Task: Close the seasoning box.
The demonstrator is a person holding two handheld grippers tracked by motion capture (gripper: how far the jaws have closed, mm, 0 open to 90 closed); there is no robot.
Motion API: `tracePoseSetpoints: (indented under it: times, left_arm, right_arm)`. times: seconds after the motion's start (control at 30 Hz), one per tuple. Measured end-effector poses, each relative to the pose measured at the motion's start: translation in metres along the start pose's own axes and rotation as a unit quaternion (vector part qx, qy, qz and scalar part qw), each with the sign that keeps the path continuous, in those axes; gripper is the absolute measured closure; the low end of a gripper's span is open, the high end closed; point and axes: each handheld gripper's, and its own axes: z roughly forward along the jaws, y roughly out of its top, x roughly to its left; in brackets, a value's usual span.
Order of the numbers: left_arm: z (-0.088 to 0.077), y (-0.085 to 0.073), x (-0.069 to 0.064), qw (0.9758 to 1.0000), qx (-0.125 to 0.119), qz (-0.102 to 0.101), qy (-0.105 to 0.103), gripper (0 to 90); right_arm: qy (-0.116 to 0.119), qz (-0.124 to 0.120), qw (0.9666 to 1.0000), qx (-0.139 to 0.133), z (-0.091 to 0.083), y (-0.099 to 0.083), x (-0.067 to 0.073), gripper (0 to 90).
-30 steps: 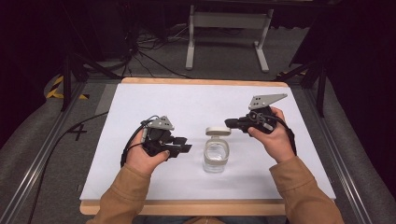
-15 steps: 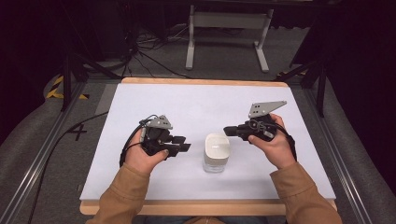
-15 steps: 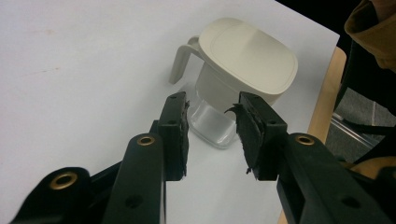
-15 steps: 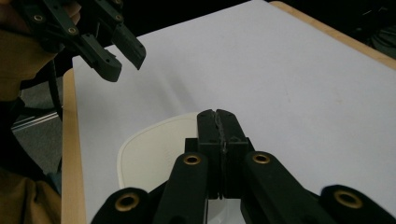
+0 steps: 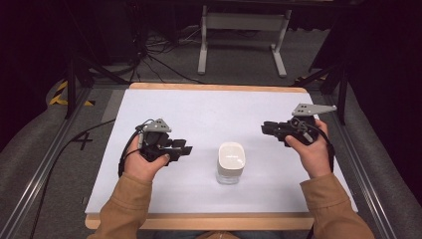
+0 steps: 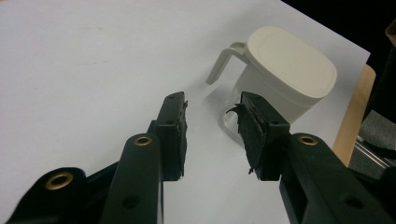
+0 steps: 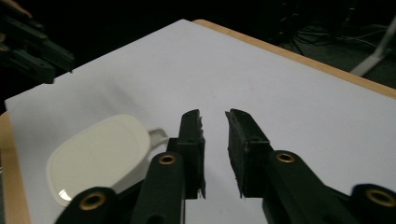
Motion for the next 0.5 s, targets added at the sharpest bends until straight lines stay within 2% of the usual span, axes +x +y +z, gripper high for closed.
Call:
tracePoseSetpoints:
  times: [0.07, 0.1, 0.2, 0.3, 0.37, 0.4, 0.5]
  left_arm:
    - [-0.003, -0.002, 0.005, 0.9999, -0.001, -0.012, 0.011, 62.0]
    - [-0.003, -0.002, 0.005, 0.9999, -0.001, -0.012, 0.011, 61.8]
    - [-0.004, -0.004, 0.012, 0.9997, -0.001, -0.016, 0.019, 61.2]
    - [-0.004, -0.006, 0.017, 0.9994, -0.002, -0.022, 0.025, 59.9]
    - [-0.004, -0.008, 0.020, 0.9993, -0.003, -0.022, 0.030, 56.2]
    - [-0.005, -0.009, 0.021, 0.9990, 0.001, -0.031, 0.032, 55.3]
    - [-0.006, -0.011, 0.026, 0.9987, -0.002, -0.030, 0.040, 53.7]
  right_arm:
    - [-0.021, 0.016, 0.9996, -0.006, -0.008, -0.007, -0.009, 64.1]
    - [-0.021, 0.016, 0.9996, -0.006, -0.008, -0.007, -0.009, 64.1]
    - [-0.052, 0.026, 0.9983, -0.006, -0.017, -0.017, -0.022, 58.4]
    - [-0.061, 0.037, 0.9974, -0.002, -0.022, -0.024, -0.030, 56.4]
    - [-0.076, 0.038, 0.9964, 0.001, -0.026, -0.031, -0.036, 54.1]
    - [-0.080, 0.039, 0.9960, 0.004, -0.027, -0.033, -0.037, 53.0]
    - [-0.087, 0.042, 0.9953, 0.014, -0.031, -0.043, -0.044, 51.0]
